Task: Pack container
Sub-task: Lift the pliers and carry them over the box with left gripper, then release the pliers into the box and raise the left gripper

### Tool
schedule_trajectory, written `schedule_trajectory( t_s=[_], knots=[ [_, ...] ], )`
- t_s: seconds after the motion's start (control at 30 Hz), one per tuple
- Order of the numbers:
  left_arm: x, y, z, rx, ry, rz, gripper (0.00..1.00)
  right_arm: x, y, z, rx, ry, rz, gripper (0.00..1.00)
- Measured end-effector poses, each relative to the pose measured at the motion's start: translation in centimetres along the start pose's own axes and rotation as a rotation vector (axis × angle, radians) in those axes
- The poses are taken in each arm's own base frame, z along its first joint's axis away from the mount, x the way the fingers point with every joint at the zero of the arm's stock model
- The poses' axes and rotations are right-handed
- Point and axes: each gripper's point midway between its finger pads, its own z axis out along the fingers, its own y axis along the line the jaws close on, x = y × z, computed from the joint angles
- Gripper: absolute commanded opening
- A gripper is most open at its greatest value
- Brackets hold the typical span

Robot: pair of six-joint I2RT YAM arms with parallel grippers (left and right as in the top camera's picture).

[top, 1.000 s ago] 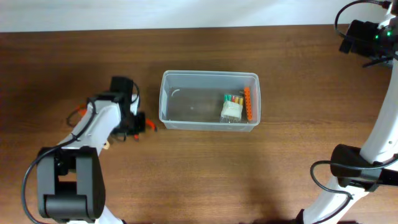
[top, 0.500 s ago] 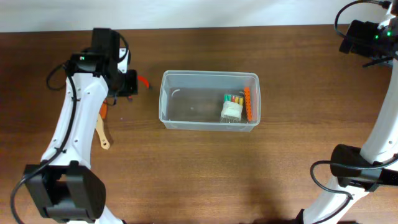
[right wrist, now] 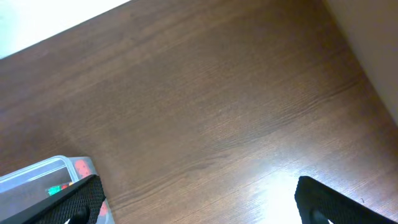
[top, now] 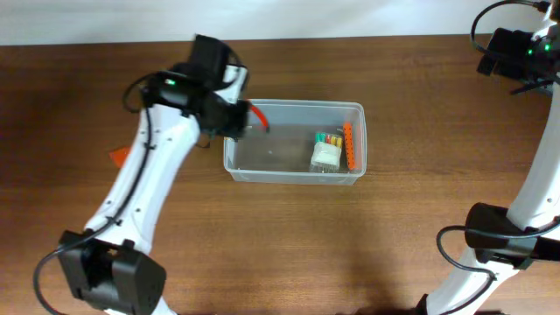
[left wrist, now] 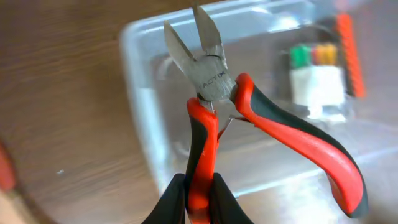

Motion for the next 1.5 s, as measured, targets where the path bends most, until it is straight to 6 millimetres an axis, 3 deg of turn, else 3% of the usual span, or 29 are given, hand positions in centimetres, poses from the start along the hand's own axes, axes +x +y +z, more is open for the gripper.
schedule_trajectory(
  t_s=[0.17,0.3,0.57,0.7,0.83,1.0,1.27,1.5],
  knots=[
    [-0.4,-3.4,0.4,0.039,-0.023,0.087,0.02,0.0,0.0,0.0,0.000,0.000,0.000,0.99],
    [-0.5,-4.6,2.0,0.051,-0.010,0.146,0.02,0.0,0.0,0.0,0.000,0.000,0.000,0.99],
    [1.5,-4.6,8.5,0.046,0.141,0.190,0.02,0.0,0.0,0.0,0.000,0.000,0.000,0.99],
    [2.5,-4.3,10.5,0.043,0.196,0.192,0.02,0.0,0.0,0.0,0.000,0.000,0.000,0.99],
    [2.8,-4.2,11.0,0.042,0.210,0.192,0.02,0.0,0.0,0.0,0.000,0.000,0.000,0.99],
    [2.9,-4.2,11.3,0.042,0.218,0.191,0.14,0.0,0.0,0.0,0.000,0.000,0.000,0.99],
    [4.5,-3.8,13.5,0.037,0.294,0.185,0.14,0.0,0.0,0.0,0.000,0.000,0.000,0.99],
    [4.3,-3.8,13.8,0.038,0.287,0.186,0.16,0.0,0.0,0.0,0.000,0.000,0.000,0.99]
  ],
)
